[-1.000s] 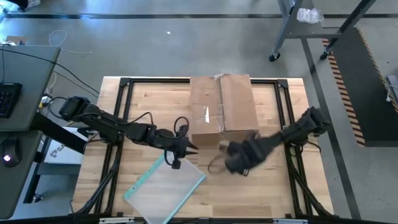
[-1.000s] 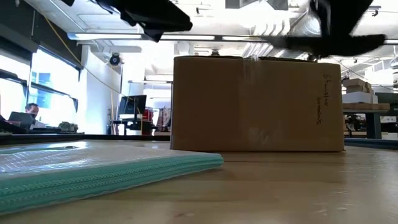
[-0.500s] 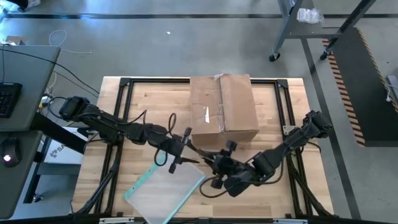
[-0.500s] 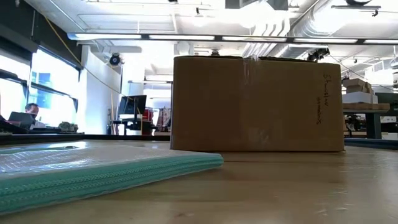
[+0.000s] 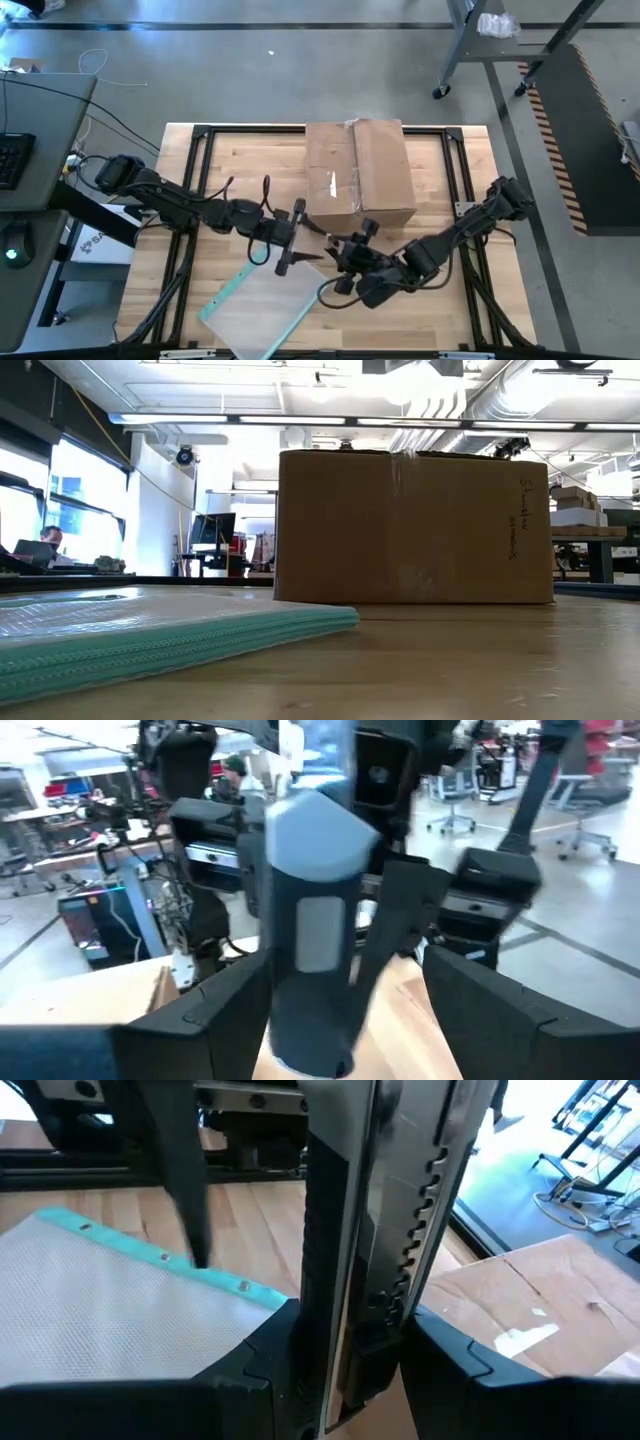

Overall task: Unpack boxes
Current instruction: Open the cardboard box using the black cutter

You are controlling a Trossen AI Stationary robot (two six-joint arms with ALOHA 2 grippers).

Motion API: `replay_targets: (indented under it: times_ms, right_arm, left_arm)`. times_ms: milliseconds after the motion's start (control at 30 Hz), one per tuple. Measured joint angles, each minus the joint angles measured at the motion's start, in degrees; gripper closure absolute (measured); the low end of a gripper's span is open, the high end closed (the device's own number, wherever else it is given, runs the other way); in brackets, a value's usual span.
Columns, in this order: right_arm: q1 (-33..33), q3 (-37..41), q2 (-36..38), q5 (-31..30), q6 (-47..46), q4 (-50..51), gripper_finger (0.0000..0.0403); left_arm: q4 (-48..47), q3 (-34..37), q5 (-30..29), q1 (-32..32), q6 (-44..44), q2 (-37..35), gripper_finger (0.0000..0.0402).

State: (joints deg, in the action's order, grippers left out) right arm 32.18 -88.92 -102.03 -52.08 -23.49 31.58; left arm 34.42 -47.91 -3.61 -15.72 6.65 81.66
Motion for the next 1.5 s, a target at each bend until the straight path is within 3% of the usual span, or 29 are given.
replay_targets:
  times_ms: [167, 300, 400, 767, 1200, 1500]
  right_arm:
    - [0.0, 0.1, -0.4, 3.1, 4.4, -3.5, 0.0286]
    - [0.0, 0.1, -0.5, 1.6, 4.5, -3.9, 0.0286]
    - [0.0, 0.1, -0.5, 0.0, 4.5, -4.0, 0.0286]
    - [0.0, 0.1, -0.5, -6.5, 3.0, -3.6, 0.0286]
    - [-1.0, 0.1, -2.1, -9.3, 3.9, -5.2, 0.0286]
    - [-0.9, 0.1, -2.1, -8.8, 2.8, -5.6, 0.0286]
  left_arm:
    - [0.3, -0.2, -1.5, 0.0, -3.2, 0.1, 0.0162]
    - [1.1, -0.2, 1.2, 0.2, -3.6, 0.1, 0.0162]
    - [2.1, -0.2, -0.9, -0.2, -4.8, 0.1, 0.0165]
    - [3.4, -0.2, -2.3, -0.4, -8.5, 0.1, 0.0241]
    - [6.6, -0.1, -3.2, -0.4, -7.8, 1.1, 0.0242]
    - [5.8, -0.1, -0.3, 0.1, -5.9, 1.1, 0.0289]
